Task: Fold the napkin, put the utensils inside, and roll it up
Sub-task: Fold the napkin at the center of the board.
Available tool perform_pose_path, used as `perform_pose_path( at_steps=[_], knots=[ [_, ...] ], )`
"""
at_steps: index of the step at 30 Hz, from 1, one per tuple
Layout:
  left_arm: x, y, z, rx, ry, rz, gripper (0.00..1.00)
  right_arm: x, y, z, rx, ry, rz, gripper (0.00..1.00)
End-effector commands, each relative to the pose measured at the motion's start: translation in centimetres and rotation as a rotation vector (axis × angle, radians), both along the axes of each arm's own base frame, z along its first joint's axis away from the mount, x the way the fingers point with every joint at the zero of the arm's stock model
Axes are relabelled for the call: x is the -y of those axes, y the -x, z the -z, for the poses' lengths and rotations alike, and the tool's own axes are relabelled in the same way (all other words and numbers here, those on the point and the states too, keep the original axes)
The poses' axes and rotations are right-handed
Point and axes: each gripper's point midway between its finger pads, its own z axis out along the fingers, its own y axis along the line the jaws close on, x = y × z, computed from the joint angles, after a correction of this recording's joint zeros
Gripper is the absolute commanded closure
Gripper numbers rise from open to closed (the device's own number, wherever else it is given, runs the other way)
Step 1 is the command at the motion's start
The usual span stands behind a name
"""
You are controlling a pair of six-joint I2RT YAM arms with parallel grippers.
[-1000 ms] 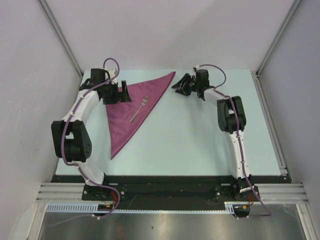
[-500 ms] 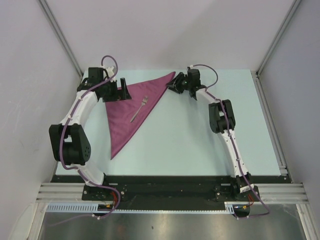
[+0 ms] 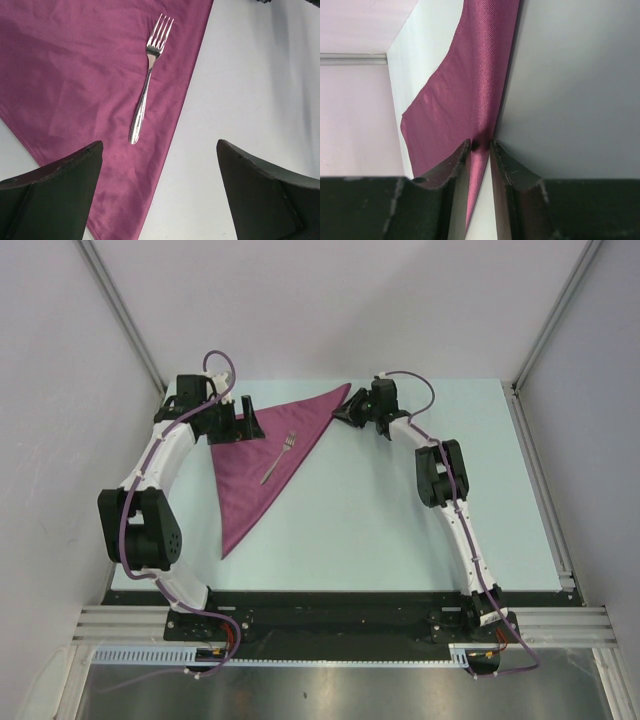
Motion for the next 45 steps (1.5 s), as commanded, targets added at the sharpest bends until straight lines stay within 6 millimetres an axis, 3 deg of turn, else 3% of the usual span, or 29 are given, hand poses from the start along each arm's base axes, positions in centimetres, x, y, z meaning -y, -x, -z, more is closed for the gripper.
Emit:
perform_pose_path(
  at_steps=[1,9,16,22,25,26,27,28,29,30,32,33,34,35,36,37,45],
  knots=[
    [0.5,0.1,-2.7,0.068,0.041,0.012,0.0,0.8,0.9,5.5,-0.105,0.099,0.032,0.73],
    [0.3,0.2,-2.9,0.074,0.051,0.009,0.0,0.4,0.8,5.7,-0.091,0.1,0.021,0.79],
    [0.5,0.2,-2.9,0.07,0.061,0.015,0.01,-0.1,0.9,5.2,-0.087,0.079,0.012,1.0],
    [0.5,0.2,-2.9,0.073,0.062,0.017,0.0,-0.4,1.2,3.1,-0.071,0.041,0.01,1.0],
    [0.5,0.3,-3.2,0.078,0.064,0.017,0.0,0.7,2.2,2.5,-0.084,0.07,0.042,1.0],
    [0.5,0.3,-3.2,0.08,0.065,0.018,0.0,1.3,2.7,3.5,-0.089,0.079,0.055,1.0],
    [0.6,0.3,-3.3,0.081,0.067,0.018,0.0,1.9,2.6,2.1,-0.074,0.076,0.067,1.0],
    [0.6,0.3,-3.4,0.085,0.068,0.019,0.0,2.4,2.8,1.9,-0.077,0.078,0.074,1.0],
    [0.6,0.4,-3.4,0.086,0.069,0.018,0.0,3.1,3.9,3.4,-0.108,0.1,0.078,1.0],
    [0.6,0.4,-3.5,0.088,0.072,0.02,0.0,3.8,3.8,1.9,-0.092,0.1,0.088,1.0],
    [0.7,0.4,-3.7,0.092,0.078,0.023,0.0,4.8,4.5,2.0,-0.106,0.117,0.094,1.0],
    [0.8,0.4,-3.7,0.093,0.08,0.023,0.0,5.7,5.7,3.3,-0.14,0.141,0.097,1.0],
    [0.8,0.4,-3.7,0.094,0.082,0.023,0.0,6.6,5.8,1.9,-0.123,0.14,0.11,1.0],
    [0.8,0.5,-3.7,0.092,0.083,0.024,0.0,7.3,6.0,1.7,-0.119,0.151,0.122,1.0],
    [0.9,0.4,-3.7,0.095,0.086,0.026,0.0,8.2,7.6,3.4,-0.16,0.178,0.125,1.0],
    [0.9,0.5,-3.8,0.094,0.089,0.027,0.0,9.3,7.6,1.7,-0.138,0.176,0.144,1.0],
    [1.8,0.7,-4.2,0.101,0.14,0.053,0.0,16.3,13.1,2.2,-0.207,0.238,0.212,1.0]
  ],
)
